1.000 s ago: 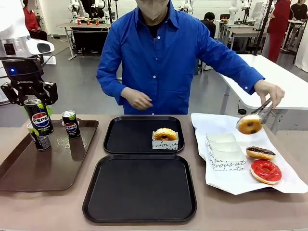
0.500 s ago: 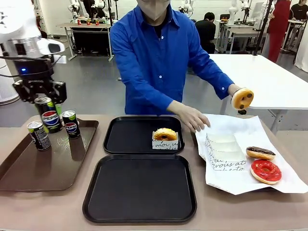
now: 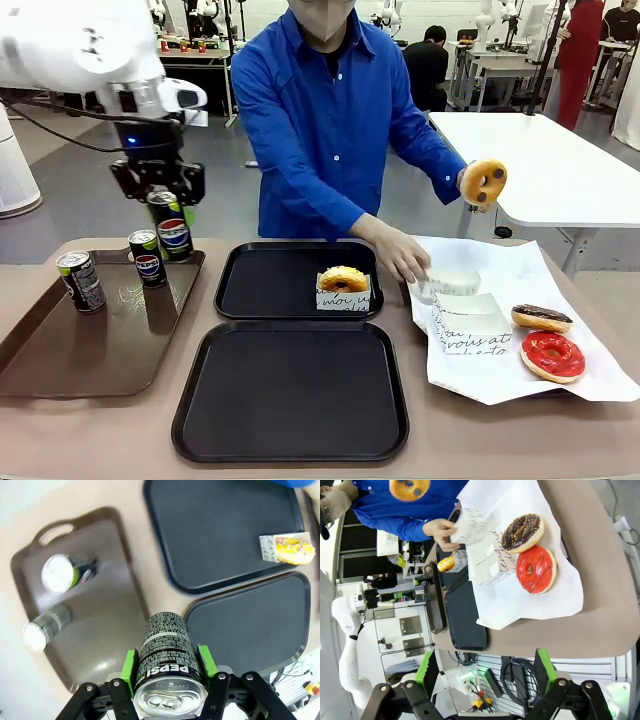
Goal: Set up donuts and drinks on trays.
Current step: Pick up one Pepsi coke and place it on the Flat Tray.
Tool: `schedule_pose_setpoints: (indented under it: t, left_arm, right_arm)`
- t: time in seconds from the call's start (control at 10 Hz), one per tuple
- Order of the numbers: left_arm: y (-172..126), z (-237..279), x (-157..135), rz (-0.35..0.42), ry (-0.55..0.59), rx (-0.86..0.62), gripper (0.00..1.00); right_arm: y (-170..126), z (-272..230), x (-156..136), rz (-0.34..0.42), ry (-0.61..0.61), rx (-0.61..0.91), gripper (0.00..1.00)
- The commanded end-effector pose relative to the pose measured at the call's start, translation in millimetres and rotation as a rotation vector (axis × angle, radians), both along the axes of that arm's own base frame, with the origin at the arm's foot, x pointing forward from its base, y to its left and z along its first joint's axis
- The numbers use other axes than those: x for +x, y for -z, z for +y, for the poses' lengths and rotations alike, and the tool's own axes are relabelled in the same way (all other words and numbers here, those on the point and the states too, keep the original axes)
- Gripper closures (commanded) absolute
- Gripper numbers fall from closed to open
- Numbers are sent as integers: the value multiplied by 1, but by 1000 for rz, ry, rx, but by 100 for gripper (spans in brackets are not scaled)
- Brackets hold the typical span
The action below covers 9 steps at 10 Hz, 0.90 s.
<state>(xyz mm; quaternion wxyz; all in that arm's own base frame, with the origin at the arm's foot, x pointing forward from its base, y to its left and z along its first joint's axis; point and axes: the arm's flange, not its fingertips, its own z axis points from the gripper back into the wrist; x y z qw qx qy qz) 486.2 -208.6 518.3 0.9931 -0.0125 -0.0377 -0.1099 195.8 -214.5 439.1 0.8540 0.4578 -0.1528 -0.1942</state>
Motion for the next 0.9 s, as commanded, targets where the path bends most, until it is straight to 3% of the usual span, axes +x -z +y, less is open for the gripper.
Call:
schedule_pose_setpoints:
  t: [0.0, 0.1, 0.2, 0.3, 0.4, 0.6, 0.8]
  left_arm:
    - [15, -29, 29, -16, 33, -16, 42]
    - [32, -42, 39, -20, 62, -55, 42]
    - [44, -44, 37, 34, 83, -53, 42]
    - [37, -30, 23, 72, 108, -42, 42]
    - [15, 2, -8, 153, 171, -38, 42]
    - [-21, 76, -105, 84, 292, -32, 42]
    - [-21, 97, -143, 52, 274, -48, 42]
  right_arm:
    - [1, 0, -1, 4, -4, 5, 0]
    - [1, 0, -1, 4, -4, 5, 0]
    - [1, 0, -1, 4, -4, 5, 0]
    - [1, 0, -1, 4, -4, 5, 0]
    - [1, 0, -1, 4, -4, 5, 0]
    - [1, 0, -1, 4, -4, 5, 0]
    - [1, 0, -1, 4, -4, 5, 0]
